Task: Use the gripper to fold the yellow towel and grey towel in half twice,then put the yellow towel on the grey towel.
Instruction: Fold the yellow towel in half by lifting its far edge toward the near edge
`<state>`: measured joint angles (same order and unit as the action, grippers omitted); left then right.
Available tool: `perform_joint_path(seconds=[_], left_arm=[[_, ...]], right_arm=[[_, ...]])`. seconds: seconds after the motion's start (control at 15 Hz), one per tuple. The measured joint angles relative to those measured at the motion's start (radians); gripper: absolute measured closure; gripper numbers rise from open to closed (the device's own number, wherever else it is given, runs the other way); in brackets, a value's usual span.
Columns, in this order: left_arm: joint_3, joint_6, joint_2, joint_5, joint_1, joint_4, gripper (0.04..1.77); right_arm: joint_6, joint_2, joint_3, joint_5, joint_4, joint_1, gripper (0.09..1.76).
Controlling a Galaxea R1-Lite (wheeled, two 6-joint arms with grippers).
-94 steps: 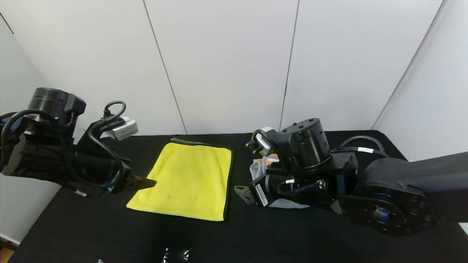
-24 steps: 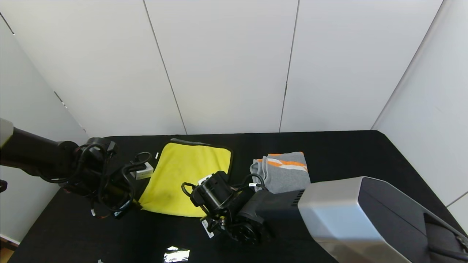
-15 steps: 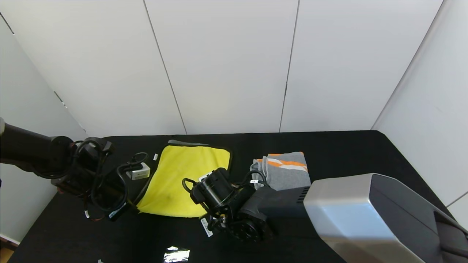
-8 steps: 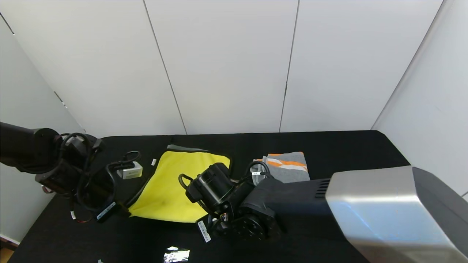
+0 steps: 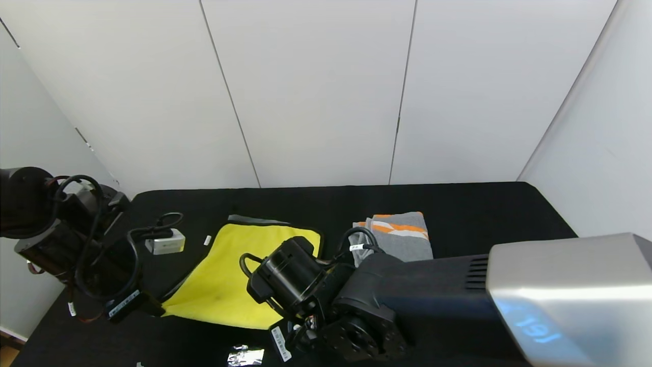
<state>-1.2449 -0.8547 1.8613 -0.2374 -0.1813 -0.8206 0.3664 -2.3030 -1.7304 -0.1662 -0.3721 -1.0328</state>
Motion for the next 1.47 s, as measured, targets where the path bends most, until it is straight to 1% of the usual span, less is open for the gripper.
perform_joint_path(seconds=[0.2, 0.33, 0.67, 0.73, 1.0, 1.13, 1.47], left_arm=[[0.006, 0.000, -0.047, 0.000, 0.003, -0.062, 1.71], [0.000, 0.000, -0.066, 0.000, 0.004, -0.067, 1.71], [-0.036, 0.009, -0.077, -0.013, 0.016, -0.063, 1.71], [-0.063, 0.029, -0.073, -0.019, 0.032, -0.057, 1.71], [-0.148, 0.058, -0.041, -0.028, 0.050, -0.059, 1.71], [-0.207, 0.072, -0.012, -0.057, 0.053, -0.059, 1.71], [-0.372, 0.086, 0.079, -0.106, 0.057, -0.061, 1.71]], right_arm=[[0.025, 0.033, 0.039, 0.012, -0.001, -0.024, 1.71], [0.027, 0.050, 0.049, 0.012, -0.001, -0.027, 1.71], [0.025, 0.072, 0.045, 0.009, 0.004, 0.000, 1.71], [0.024, 0.077, 0.040, 0.007, 0.010, 0.021, 1.71], [0.019, 0.079, 0.007, 0.006, 0.008, 0.073, 1.71], [0.018, 0.075, -0.014, 0.007, 0.008, 0.095, 1.71], [0.019, 0.039, -0.073, 0.008, 0.010, 0.125, 1.71]])
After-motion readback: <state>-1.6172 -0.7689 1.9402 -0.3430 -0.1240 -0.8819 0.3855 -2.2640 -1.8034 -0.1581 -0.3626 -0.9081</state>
